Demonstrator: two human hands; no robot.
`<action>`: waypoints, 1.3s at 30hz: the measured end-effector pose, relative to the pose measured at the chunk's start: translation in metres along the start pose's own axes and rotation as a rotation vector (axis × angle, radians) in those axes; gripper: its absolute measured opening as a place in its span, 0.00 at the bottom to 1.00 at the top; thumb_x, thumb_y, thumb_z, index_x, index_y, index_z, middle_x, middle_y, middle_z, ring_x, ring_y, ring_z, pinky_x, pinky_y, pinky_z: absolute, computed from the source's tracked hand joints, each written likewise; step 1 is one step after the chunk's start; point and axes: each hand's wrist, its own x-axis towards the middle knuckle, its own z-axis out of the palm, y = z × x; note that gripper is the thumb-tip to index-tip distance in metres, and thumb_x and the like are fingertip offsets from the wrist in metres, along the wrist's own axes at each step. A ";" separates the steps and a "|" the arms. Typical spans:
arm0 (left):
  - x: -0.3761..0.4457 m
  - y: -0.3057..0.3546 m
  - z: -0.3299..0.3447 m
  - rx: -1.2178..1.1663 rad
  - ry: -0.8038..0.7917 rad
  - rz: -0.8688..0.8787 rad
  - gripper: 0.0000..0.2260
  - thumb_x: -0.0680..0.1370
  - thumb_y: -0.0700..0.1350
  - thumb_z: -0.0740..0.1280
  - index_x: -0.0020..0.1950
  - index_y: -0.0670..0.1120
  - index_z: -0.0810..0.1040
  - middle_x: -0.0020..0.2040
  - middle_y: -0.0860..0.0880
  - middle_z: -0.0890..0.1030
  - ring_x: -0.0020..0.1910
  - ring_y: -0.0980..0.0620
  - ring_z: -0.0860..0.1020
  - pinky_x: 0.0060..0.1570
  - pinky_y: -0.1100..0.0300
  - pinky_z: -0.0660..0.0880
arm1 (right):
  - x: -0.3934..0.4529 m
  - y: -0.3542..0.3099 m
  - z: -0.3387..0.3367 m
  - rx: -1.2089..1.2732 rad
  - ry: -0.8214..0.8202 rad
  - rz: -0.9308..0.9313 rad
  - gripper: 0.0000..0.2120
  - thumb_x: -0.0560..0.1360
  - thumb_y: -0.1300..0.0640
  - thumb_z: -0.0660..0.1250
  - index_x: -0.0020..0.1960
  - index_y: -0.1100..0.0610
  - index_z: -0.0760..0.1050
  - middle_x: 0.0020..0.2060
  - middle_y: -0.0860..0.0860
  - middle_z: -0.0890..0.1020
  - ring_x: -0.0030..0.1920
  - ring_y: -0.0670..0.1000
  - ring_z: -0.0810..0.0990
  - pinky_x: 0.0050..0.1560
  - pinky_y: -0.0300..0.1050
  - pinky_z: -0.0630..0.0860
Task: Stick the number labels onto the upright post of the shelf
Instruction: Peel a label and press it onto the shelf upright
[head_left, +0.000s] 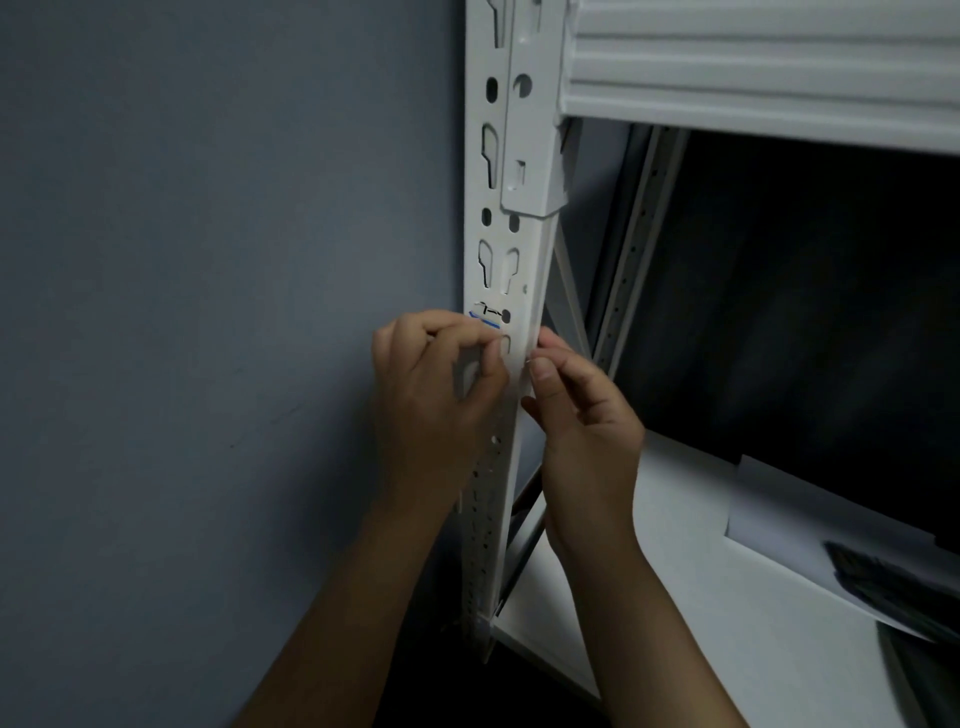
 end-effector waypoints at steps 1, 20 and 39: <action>-0.001 -0.001 -0.001 -0.013 -0.006 -0.014 0.04 0.74 0.42 0.68 0.44 0.42 0.80 0.45 0.45 0.77 0.48 0.49 0.71 0.53 0.76 0.60 | 0.000 0.000 0.000 -0.002 -0.002 0.004 0.10 0.76 0.66 0.66 0.46 0.53 0.81 0.55 0.46 0.83 0.54 0.43 0.82 0.55 0.41 0.80; -0.003 0.030 -0.040 -0.485 -0.147 -0.330 0.05 0.73 0.52 0.64 0.45 0.56 0.78 0.50 0.54 0.77 0.52 0.56 0.77 0.50 0.69 0.73 | -0.017 -0.037 0.009 -0.109 -0.111 -0.110 0.11 0.75 0.67 0.68 0.48 0.52 0.82 0.46 0.49 0.86 0.50 0.48 0.84 0.55 0.46 0.80; 0.036 0.086 -0.102 -0.442 -0.070 -0.140 0.07 0.74 0.46 0.62 0.43 0.54 0.79 0.46 0.57 0.75 0.51 0.48 0.76 0.50 0.58 0.73 | -0.033 -0.136 0.029 -0.291 -0.325 -0.139 0.11 0.77 0.67 0.66 0.41 0.53 0.79 0.36 0.48 0.82 0.39 0.43 0.80 0.44 0.33 0.77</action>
